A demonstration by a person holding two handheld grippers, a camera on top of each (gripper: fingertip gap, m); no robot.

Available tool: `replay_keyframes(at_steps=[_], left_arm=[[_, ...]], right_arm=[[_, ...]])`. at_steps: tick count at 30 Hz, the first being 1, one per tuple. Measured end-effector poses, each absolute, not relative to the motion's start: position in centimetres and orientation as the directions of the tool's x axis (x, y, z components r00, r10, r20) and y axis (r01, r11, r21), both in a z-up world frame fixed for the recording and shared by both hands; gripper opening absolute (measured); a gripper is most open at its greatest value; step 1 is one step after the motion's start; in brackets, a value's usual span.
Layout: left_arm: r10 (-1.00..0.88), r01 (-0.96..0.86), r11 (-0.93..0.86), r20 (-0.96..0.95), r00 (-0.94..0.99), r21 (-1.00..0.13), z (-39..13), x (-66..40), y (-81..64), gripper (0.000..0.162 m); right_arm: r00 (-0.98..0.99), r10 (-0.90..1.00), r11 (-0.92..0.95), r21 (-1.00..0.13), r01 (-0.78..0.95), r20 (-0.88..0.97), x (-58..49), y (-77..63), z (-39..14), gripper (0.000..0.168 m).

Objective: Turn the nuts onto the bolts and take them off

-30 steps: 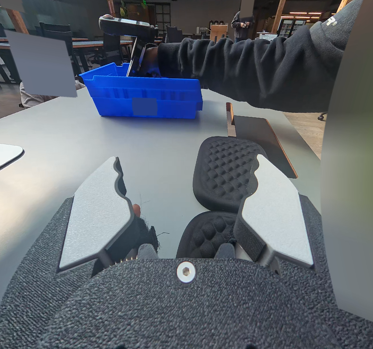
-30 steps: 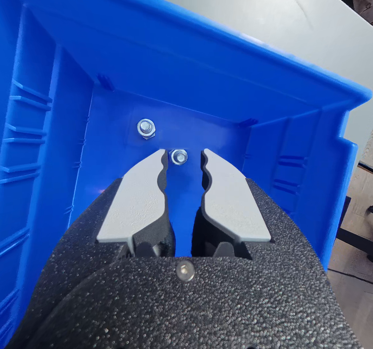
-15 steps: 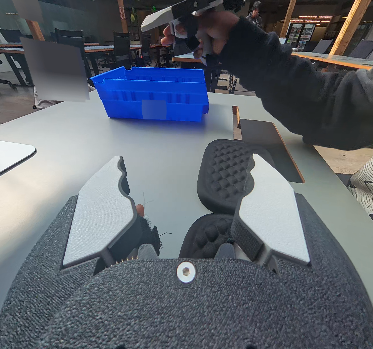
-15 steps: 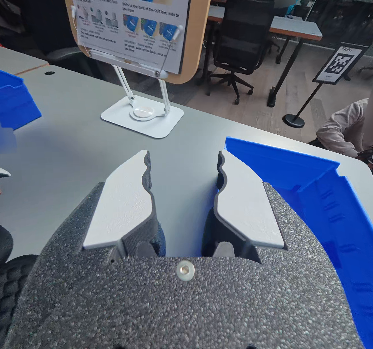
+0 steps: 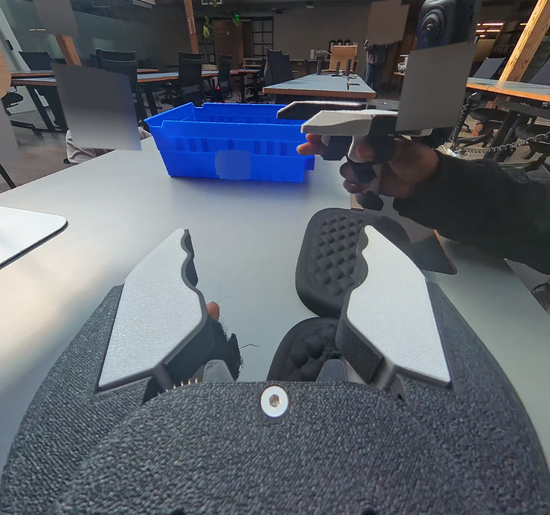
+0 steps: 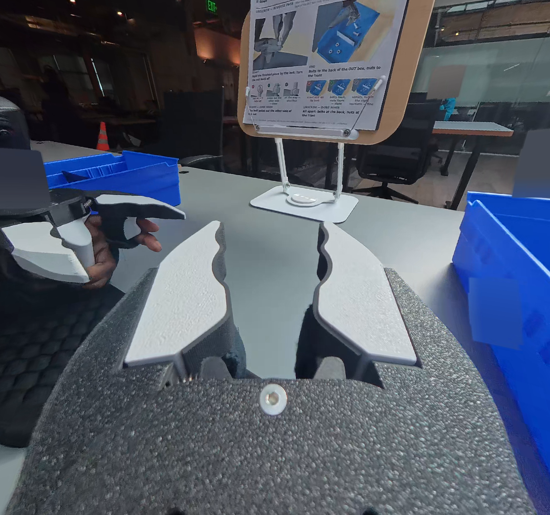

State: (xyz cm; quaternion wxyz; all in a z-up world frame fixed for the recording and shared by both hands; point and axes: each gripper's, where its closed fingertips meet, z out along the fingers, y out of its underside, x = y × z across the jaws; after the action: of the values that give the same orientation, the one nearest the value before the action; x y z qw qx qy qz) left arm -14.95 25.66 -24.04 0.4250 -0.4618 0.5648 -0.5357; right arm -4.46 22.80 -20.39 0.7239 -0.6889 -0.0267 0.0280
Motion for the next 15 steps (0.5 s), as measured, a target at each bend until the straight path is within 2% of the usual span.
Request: replay_keyframes(at_steps=[4,10,12,15], left_arm=[[-0.984,-0.097,0.026,-0.009,-0.177,-0.995,-23.3,-15.3,26.0,0.102],[-0.998,-0.121,0.064,-0.064,-0.003,-0.991,-16.5,-20.7,29.7,0.091],[-0.990,-0.197,0.064,-0.087,0.109,-0.978,-14.6,-24.0,33.0,0.087],[-0.954,-0.415,0.021,-0.142,0.264,-0.909,-14.1,-30.3,38.5,0.082]], right_arm=[[0.993,0.104,0.034,-0.998,-0.056,-0.052,-5.2,23.0,-22.5,0.058],[0.991,0.120,0.024,-0.998,-0.064,-0.061,-5.2,23.2,-22.7,0.057],[0.991,0.117,0.017,-0.997,-0.070,-0.068,-5.1,23.2,-22.8,0.056],[0.991,0.118,0.003,-0.997,-0.071,-0.070,-5.1,23.4,-23.0,0.056]])
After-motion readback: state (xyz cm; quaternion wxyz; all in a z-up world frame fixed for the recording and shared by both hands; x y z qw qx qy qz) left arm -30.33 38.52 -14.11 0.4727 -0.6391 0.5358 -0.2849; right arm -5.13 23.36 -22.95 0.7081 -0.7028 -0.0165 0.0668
